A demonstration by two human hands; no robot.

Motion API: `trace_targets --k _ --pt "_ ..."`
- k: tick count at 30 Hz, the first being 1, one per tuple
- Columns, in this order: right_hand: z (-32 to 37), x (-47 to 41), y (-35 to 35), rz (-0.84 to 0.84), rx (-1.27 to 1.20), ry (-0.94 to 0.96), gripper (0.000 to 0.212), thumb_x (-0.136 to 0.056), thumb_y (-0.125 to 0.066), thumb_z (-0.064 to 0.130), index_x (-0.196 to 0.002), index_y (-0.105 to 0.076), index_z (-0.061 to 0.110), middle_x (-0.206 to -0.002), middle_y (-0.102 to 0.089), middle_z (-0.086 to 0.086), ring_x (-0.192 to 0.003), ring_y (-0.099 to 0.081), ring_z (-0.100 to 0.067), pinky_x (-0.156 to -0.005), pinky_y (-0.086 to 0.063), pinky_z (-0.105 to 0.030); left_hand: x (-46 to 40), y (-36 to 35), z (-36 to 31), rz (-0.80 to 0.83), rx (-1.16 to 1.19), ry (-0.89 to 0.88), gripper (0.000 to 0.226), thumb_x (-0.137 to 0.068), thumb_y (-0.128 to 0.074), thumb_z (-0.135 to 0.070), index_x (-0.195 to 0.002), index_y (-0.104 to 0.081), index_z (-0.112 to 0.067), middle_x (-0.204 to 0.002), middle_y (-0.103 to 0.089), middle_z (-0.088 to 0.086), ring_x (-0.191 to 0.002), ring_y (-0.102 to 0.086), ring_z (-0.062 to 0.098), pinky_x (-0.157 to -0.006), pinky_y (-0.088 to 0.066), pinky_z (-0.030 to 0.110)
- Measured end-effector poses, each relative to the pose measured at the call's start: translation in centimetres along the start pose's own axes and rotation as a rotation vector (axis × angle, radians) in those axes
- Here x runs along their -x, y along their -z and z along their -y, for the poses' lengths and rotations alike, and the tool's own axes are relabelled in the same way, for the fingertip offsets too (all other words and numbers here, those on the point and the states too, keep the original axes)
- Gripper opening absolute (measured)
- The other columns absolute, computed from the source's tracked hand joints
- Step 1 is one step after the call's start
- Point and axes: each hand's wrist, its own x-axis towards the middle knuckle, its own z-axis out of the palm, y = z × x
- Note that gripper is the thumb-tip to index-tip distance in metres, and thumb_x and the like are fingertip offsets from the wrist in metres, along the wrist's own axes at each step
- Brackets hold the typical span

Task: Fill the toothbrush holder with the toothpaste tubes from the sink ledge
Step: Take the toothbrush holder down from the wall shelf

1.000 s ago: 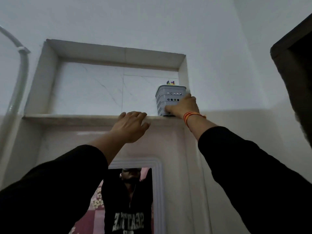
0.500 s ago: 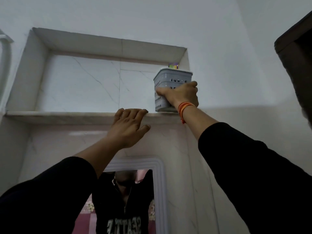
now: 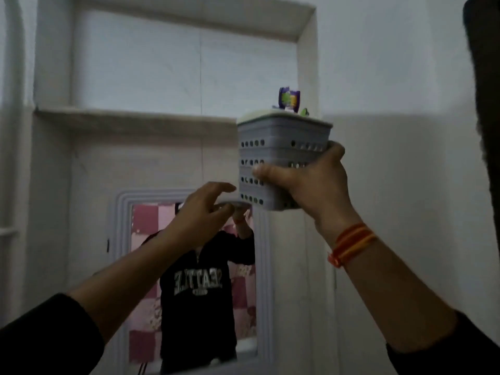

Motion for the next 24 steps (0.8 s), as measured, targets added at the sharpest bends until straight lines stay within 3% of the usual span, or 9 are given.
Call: trace_targets --k 4,6,9,11,13,16,18,20,24 --pt "-6.6 9.4 -0.6 0.06 0.053 -0.065 0.122 -0.036 -0.093 0.057 -0.136 -0.034 0.022 -0.12 -0.056 0.011 -0.102 -0.06 -0.013 -0.074 -0.053 -0.022 8.6 -3.7 2.6 0.144 0.082 0.054 0.027 -0.096 -0.062 -0.02 -0.121 -0.063 -0.028 -0.12 -0.058 -0.024 -0.113 -0.056 -0.004 -0.094 -0.049 0.022" --pt "-10.1 14.2 -0.9 0.092 0.064 -0.107 0.125 -0.034 -0.092 0.059 -0.138 -0.034 0.022 -0.126 -0.056 0.009 -0.107 -0.061 -0.012 -0.073 -0.051 -0.017 12.6 -5.9 4.3 0.232 0.053 0.145 0.024 -0.095 -0.062 -0.025 -0.118 -0.064 -0.03 -0.117 -0.059 -0.024 -0.109 -0.057 -0.002 -0.09 -0.05 0.023" --pt "-15.2 20.9 -0.8 0.107 0.089 -0.205 0.127 -0.036 -0.092 0.058 -0.143 -0.033 0.023 -0.132 -0.057 0.006 -0.115 -0.061 -0.016 -0.084 -0.059 -0.031 18.3 -9.2 7.1 0.403 -0.014 0.288 0.025 -0.094 -0.061 -0.03 -0.118 -0.068 -0.023 -0.118 -0.068 -0.008 -0.106 -0.064 0.01 -0.091 -0.055 0.034" --pt "-18.3 24.7 -0.8 0.11 0.104 -0.29 0.13 -0.036 -0.098 0.046 -0.146 -0.033 0.022 -0.136 -0.057 0.003 -0.119 -0.06 -0.017 -0.092 -0.059 -0.039 21.5 -11.0 8.6 0.51 -0.05 0.364 0.029 -0.094 -0.061 -0.032 -0.119 -0.069 -0.021 -0.12 -0.07 -0.004 -0.108 -0.065 0.012 -0.094 -0.054 0.035" --pt "-21.2 27.9 -0.6 0.101 0.128 -0.367 0.131 -0.036 -0.103 0.029 -0.147 -0.033 0.02 -0.138 -0.054 0.0 -0.121 -0.057 -0.017 -0.098 -0.056 -0.04 24.2 -12.4 10.1 0.594 -0.078 0.448 0.028 -0.094 -0.061 -0.032 -0.117 -0.07 -0.019 -0.117 -0.072 0.0 -0.106 -0.066 0.015 -0.092 -0.055 0.034" --pt "-25.4 32.7 -0.2 0.089 0.149 -0.465 0.131 -0.038 -0.105 0.02 -0.147 -0.033 0.016 -0.14 -0.052 -0.004 -0.124 -0.056 -0.017 -0.101 -0.052 -0.028 27.7 -14.8 12.5 0.746 -0.117 0.559 0.028 -0.096 -0.061 -0.033 -0.115 -0.071 -0.015 -0.113 -0.073 0.004 -0.105 -0.066 0.021 -0.09 -0.053 0.03" --pt "-27.6 35.8 0.2 0.092 0.132 -0.526 0.13 -0.038 -0.105 0.015 -0.147 -0.034 0.014 -0.139 -0.052 -0.002 -0.121 -0.056 -0.013 -0.094 -0.047 -0.006 29.7 -16.4 14.0 0.863 -0.154 0.578 0.03 -0.097 -0.06 -0.035 -0.116 -0.073 -0.016 -0.116 -0.074 0.004 -0.109 -0.065 0.023 -0.092 -0.05 0.029" --pt "-29.4 38.9 0.3 0.111 0.123 -0.595 0.13 -0.038 -0.105 0.012 -0.147 -0.034 0.016 -0.135 -0.053 0.002 -0.119 -0.055 -0.01 -0.085 -0.041 0.007 31.7 -18.1 15.5 0.976 -0.165 0.595 0.03 -0.096 -0.063 -0.034 -0.117 -0.074 -0.016 -0.119 -0.074 0.005 -0.112 -0.065 0.023 -0.096 -0.05 0.027" --pt "-32.0 44.7 0.6 0.128 0.128 -0.719 0.128 -0.037 -0.106 0.016 -0.145 -0.037 0.022 -0.136 -0.057 0.003 -0.121 -0.059 -0.016 -0.087 -0.048 -0.001 35.7 -21.4 17.8 1.142 -0.235 0.569 0.033 -0.091 -0.066 -0.03 -0.119 -0.072 -0.013 -0.123 -0.071 0.01 -0.114 -0.064 0.029 -0.097 -0.048 0.028"
